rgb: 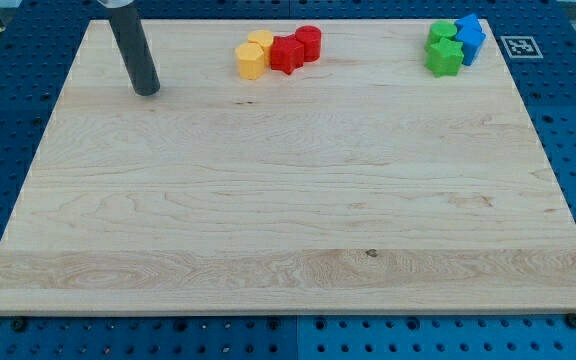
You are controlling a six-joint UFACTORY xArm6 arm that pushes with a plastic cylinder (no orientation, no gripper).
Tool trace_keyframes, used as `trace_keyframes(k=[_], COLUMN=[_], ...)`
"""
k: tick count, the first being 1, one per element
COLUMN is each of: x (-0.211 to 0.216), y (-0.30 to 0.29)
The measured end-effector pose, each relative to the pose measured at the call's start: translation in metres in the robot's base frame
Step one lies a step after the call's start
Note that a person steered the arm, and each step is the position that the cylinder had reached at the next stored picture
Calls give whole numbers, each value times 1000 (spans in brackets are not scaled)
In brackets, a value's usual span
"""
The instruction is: Move your arm closer to the blue cube
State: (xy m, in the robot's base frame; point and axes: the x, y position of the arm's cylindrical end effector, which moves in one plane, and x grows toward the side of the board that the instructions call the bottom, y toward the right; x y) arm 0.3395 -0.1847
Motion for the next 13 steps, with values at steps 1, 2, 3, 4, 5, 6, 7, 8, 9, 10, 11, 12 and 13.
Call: trace_keyframes(k=[1, 2, 3, 4, 5, 6, 7, 8, 9, 10, 11, 12, 13], x=[79, 140, 161, 152, 149, 145, 96, 75, 75, 74, 74, 63, 2], y=[29, 72, 144, 235, 284, 290, 349, 368, 369, 409, 429, 438, 453])
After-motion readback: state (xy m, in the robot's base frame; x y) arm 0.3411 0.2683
